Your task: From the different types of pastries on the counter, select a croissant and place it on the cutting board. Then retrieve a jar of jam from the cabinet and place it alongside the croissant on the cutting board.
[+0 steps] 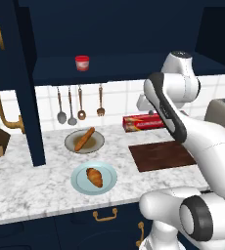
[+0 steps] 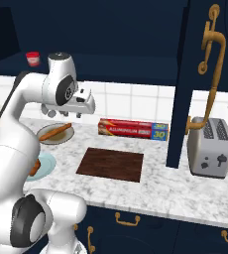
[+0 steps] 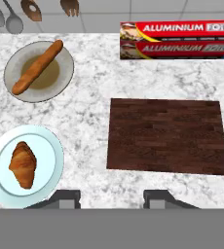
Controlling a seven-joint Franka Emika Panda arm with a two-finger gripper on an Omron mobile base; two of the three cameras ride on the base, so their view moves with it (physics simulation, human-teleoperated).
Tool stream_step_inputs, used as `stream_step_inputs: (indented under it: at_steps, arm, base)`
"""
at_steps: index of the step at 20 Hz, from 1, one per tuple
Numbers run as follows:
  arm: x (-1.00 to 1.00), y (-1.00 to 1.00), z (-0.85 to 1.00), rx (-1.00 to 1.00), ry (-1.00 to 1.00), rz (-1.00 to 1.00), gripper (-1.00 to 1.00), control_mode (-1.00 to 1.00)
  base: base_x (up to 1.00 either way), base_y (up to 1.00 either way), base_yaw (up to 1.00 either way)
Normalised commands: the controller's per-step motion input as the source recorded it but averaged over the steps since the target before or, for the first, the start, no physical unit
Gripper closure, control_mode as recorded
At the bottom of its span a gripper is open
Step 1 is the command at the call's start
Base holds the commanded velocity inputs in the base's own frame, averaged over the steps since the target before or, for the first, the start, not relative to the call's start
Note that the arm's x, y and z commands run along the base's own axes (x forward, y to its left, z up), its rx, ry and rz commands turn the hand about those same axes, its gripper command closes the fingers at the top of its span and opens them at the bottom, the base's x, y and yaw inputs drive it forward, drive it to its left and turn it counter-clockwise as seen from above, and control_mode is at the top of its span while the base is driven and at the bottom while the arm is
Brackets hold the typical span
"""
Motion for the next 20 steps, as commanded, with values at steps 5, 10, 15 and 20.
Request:
stream_step_inputs:
  at_steps: [5,10,15,20]
  arm:
    - [0.00,0.52,0.02,0.00,0.00,0.00,-1.00,-1.00]
    - [0.00,0.97,0.22,0.00,-0.08,0.00,-1.00,-1.00]
    - [0.00,1.00,0.56,0.00,-0.22,-0.02,-1.00,-1.00]
    - [0.02,0.91,0.58,0.00,-0.26,-0.02,-1.00,-1.00]
  base:
    - [0.00,0.00,0.00]
    - [0.00,0.00,0.00]
    - [0.00,0.00,0.00]
    - [0.00,0.00,0.00]
